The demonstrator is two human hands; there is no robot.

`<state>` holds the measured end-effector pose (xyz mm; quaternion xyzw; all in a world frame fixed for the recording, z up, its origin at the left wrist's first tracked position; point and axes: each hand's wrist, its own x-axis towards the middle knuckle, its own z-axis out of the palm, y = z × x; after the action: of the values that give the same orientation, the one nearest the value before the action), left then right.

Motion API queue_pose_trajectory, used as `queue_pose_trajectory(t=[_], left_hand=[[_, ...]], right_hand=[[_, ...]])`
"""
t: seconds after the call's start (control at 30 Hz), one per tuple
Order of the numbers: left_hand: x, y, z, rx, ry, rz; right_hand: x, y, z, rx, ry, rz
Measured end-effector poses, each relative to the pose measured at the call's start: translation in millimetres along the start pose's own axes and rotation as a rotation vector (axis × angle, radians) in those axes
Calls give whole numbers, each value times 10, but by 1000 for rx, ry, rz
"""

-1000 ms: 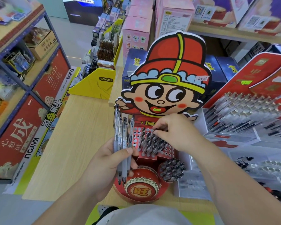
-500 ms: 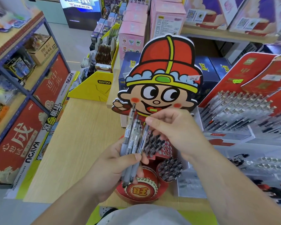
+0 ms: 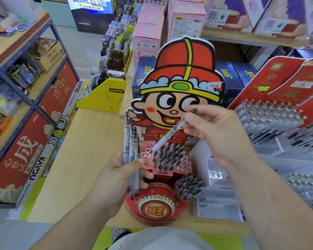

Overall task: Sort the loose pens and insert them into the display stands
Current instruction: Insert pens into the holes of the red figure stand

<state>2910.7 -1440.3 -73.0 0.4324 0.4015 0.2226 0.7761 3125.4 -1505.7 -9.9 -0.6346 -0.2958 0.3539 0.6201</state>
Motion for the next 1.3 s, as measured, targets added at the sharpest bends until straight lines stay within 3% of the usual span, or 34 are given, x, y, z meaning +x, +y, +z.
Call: queue_pose_trajectory(t=[0.17,0.43,1.3], left_hand=[[24,-30,-104,-1,48,3],[37,-67,-122,-20,42,-8],[93,-106,-133,-18,60,-39]], right_hand=[[28,-32,-61,-239,46,-237],[116,296,66,-655,-18,-201],[231,604,187,-885,-227,-97]])
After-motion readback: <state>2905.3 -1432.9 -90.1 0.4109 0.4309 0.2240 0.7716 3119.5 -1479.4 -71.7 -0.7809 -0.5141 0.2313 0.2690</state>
